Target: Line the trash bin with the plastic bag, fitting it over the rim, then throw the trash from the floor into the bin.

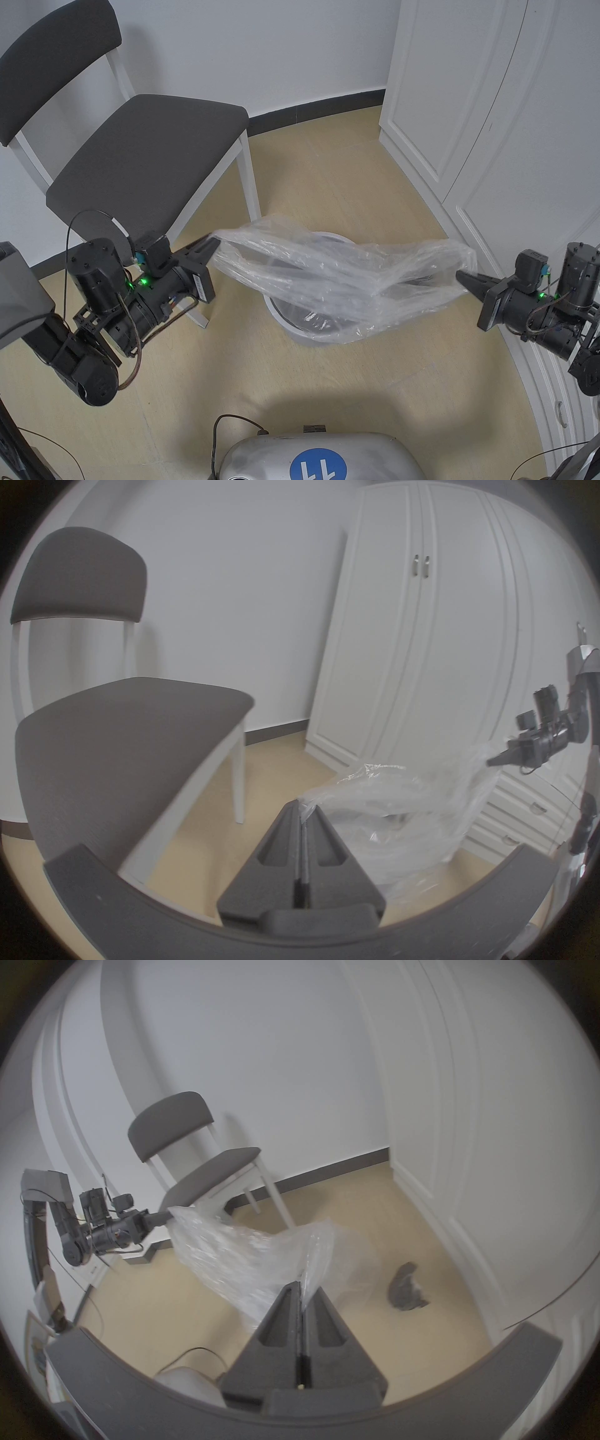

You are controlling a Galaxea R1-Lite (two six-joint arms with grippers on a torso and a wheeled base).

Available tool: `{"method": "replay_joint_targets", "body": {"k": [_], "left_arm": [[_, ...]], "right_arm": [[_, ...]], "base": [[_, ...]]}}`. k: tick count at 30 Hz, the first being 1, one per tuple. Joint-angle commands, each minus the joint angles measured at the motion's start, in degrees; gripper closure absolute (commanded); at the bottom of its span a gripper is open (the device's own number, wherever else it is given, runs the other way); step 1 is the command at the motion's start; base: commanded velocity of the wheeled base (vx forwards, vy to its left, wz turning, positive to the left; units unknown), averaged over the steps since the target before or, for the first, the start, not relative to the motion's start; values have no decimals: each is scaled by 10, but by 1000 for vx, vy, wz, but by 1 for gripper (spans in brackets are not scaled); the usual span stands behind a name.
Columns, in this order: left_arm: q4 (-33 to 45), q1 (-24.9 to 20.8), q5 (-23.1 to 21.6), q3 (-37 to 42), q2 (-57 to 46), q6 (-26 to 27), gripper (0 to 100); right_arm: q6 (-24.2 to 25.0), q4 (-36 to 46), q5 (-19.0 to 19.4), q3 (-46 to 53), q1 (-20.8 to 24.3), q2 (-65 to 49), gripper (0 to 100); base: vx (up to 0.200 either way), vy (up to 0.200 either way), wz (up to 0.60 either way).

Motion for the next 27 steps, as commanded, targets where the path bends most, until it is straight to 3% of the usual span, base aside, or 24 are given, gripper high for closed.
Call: {"method": "replay_joint_targets", "body": {"k": [1,6,27], "left_arm": [[17,54,-10,-26,2,0,100],[29,82,-36,-27,6,-2,100],[25,99,-40,-40,43,-2,100]], "right_arm": [[-42,21,2,-2,-62,-53,100],[-99,21,11,8,-103,-43,100],[-132,20,33,14,-144,6,100]], "base": [[0,0,0],[0,0,0],[0,0,0]]}}
